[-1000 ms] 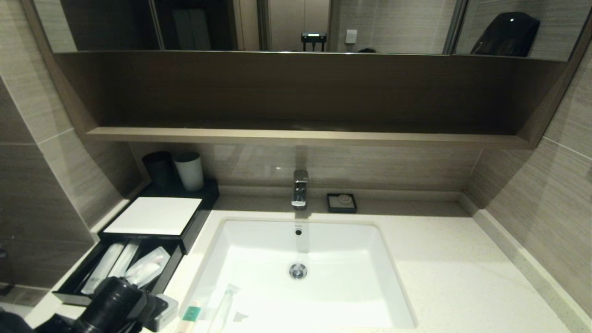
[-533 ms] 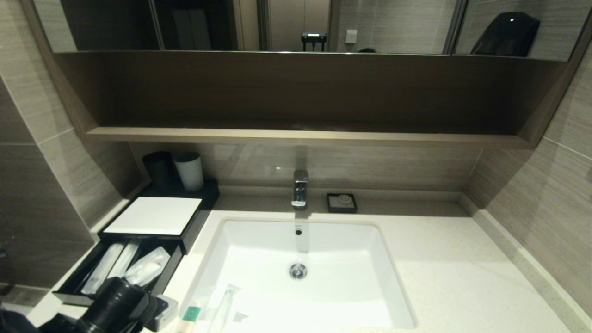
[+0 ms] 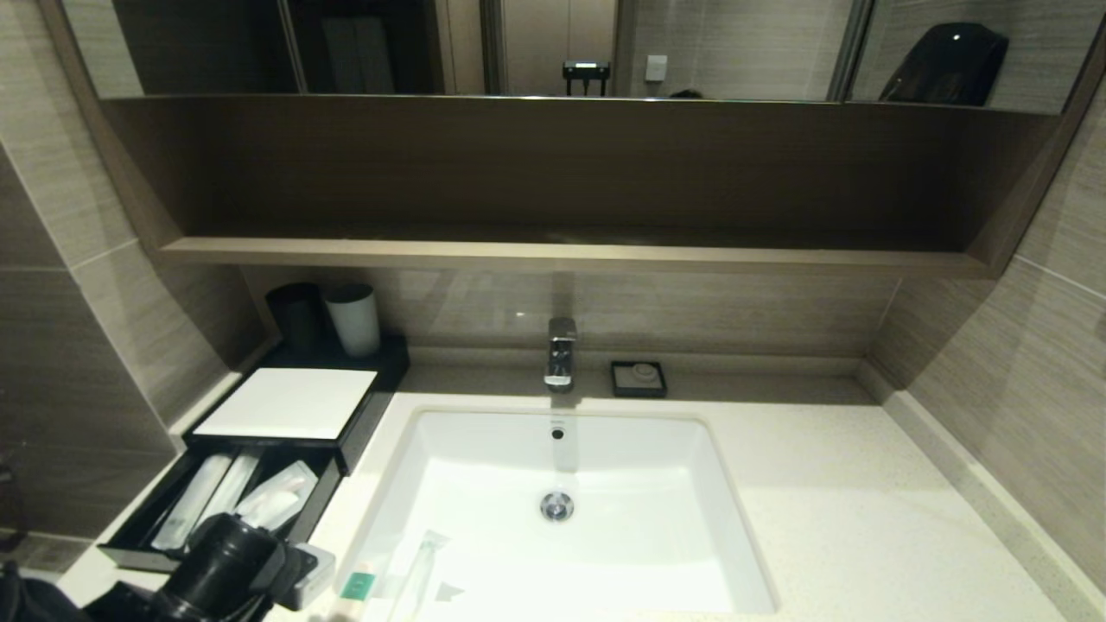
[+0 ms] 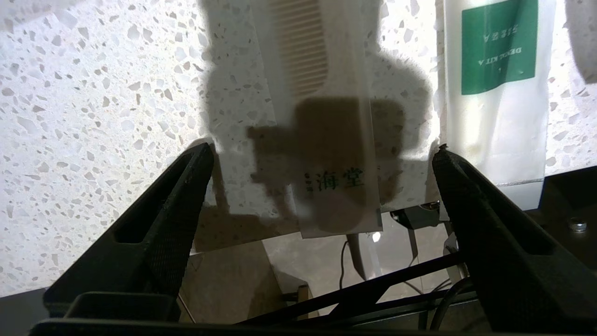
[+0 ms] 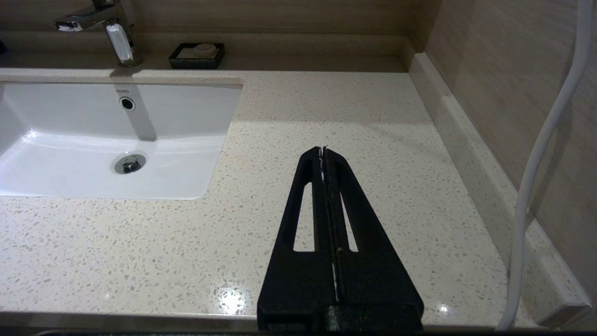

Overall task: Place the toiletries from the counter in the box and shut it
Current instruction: Pick up the bathroom toiletry

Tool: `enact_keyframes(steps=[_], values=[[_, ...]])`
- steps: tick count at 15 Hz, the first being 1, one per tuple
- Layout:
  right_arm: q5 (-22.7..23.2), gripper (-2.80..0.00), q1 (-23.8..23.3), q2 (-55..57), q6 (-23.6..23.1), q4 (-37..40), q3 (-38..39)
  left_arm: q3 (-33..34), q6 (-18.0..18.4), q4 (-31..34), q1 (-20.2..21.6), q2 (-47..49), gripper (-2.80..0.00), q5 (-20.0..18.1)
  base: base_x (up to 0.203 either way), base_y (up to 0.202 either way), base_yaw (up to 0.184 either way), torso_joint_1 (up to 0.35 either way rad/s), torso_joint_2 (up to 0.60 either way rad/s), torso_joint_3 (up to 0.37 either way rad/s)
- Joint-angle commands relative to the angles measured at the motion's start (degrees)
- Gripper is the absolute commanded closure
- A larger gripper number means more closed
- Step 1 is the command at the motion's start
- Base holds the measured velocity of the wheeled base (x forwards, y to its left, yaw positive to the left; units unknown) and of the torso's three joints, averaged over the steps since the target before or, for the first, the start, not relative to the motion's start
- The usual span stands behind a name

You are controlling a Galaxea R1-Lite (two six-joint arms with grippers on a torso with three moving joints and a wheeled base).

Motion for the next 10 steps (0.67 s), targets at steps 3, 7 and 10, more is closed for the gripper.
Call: enact_keyframes(steps=[3, 7, 10], values=[[0.00, 0.00, 0.00, 0.00, -0.01, -0.01, -0.01, 0.49, -0.04, -0.20, -0.08, 0.60, -2.80, -0.01, 0.000, 0.000, 0.000, 0.000, 0.00, 0.000], [0.00, 0.00, 0.00, 0.00, -0.01, -0.01, 0.05, 0.70, -0.13, -1.08, -0.08, 0.69, -2.80, -0.01, 0.000, 0.000, 0.000, 0.000, 0.00, 0.000], [0.00, 0.00, 0.00, 0.00, -0.04, -0.01, 0.05, 0.67, -0.13, -1.02, -0.08, 0.69, -2.80, -0.01, 0.000, 0.000, 0.000, 0.000, 0.00, 0.000]])
